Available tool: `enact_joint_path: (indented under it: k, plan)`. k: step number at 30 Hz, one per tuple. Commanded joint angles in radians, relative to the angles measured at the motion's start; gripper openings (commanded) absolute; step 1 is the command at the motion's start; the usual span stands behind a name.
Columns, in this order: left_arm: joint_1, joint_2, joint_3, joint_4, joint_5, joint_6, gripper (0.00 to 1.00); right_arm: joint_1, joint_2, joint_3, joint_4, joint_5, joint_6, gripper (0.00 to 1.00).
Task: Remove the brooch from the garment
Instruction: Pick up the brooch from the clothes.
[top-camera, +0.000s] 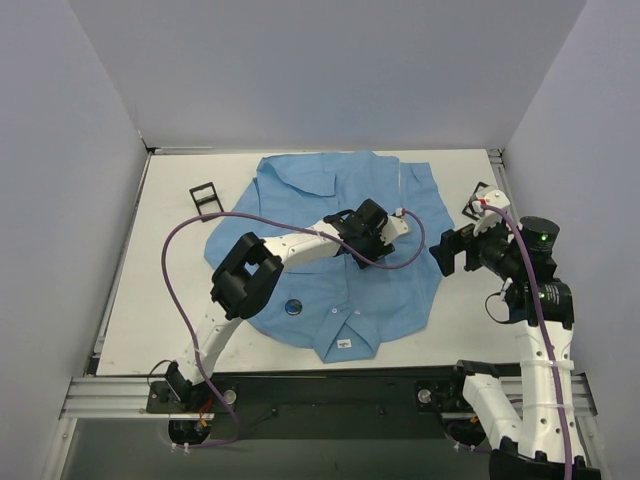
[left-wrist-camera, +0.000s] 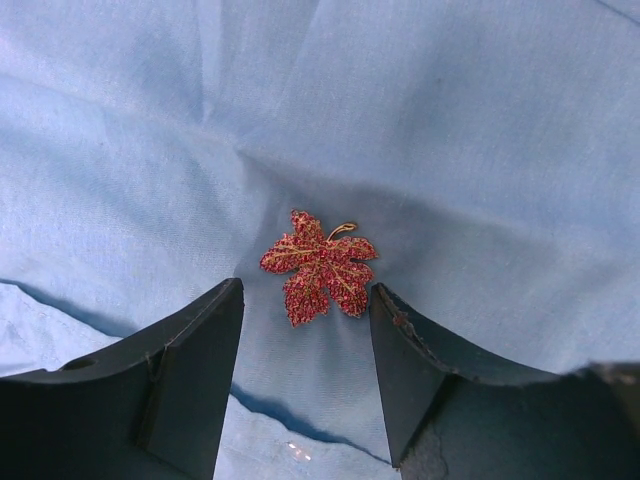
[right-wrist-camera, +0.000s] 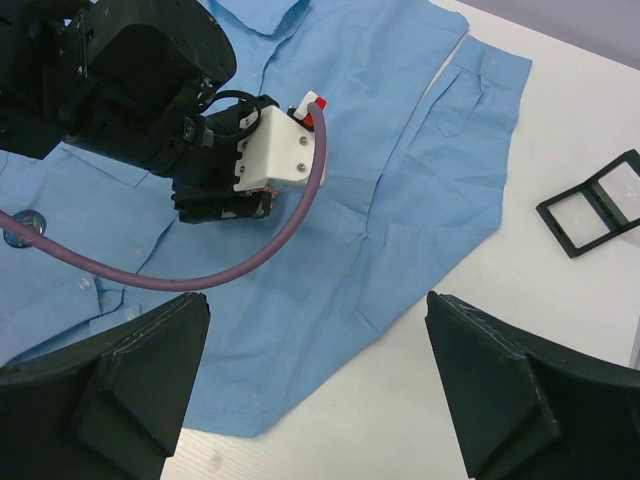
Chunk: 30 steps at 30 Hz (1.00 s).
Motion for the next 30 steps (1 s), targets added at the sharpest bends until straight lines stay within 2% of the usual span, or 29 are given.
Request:
enact_joint_path:
  k: [1,9,18,30]
  plan:
    - [-0.006,0.010,0.015,-0.019,0.046,0.011,0.63,-0.008,-0.011,-0.012,0.041,-0.011,-0.008,0.95]
    - [-0.006,-0.010,-0.006,0.000,0.081,0.001,0.68,-0.014,-0.016,-0.015,0.042,-0.016,-0.008,0.95]
    - [-0.006,0.007,0.007,-0.029,0.110,0.003,0.67,-0.019,-0.018,-0.017,0.044,-0.020,-0.005,0.95]
    - [-0.003,0.058,0.055,-0.083,0.113,-0.006,0.56,-0.023,-0.022,-0.017,0.044,-0.027,0.000,0.95]
